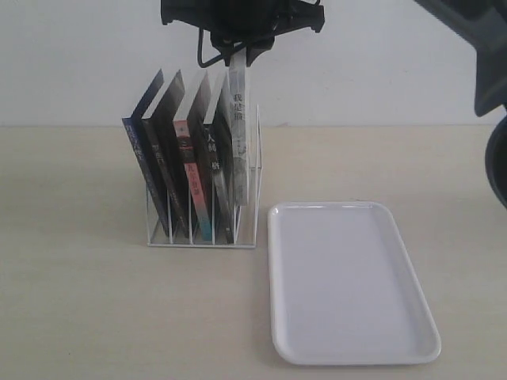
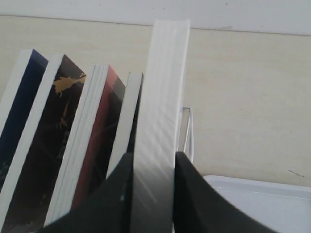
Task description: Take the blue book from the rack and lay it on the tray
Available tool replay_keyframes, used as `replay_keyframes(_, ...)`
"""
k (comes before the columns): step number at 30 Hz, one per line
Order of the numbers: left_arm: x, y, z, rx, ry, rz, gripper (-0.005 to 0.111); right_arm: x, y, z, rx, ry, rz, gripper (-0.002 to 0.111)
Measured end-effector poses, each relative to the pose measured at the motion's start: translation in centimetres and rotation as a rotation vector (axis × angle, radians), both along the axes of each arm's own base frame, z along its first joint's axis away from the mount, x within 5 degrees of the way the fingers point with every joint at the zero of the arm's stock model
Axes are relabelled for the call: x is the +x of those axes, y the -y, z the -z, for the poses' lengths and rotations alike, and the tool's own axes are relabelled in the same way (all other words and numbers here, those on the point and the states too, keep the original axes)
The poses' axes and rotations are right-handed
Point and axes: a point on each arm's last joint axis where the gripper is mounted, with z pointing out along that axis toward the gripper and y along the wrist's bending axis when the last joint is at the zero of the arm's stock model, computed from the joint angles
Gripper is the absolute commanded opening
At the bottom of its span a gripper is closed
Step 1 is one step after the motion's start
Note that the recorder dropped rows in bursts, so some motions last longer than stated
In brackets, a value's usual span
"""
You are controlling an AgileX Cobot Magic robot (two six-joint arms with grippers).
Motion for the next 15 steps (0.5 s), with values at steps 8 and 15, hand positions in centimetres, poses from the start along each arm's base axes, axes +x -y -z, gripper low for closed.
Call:
replay_keyframes(8, 0.0, 0.0, 0.0, 0.0, 0.0, 0.0, 0.004, 0.2, -0.2, 0.9, -0.013, -0.016, 0.0, 0.005)
replay_keyframes(15, 0.0, 0.0, 0.0, 0.0, 0.0, 0.0, 0.004, 0.4, -0.3, 4.0, -0.07, -0.084, 0.017, 0.005)
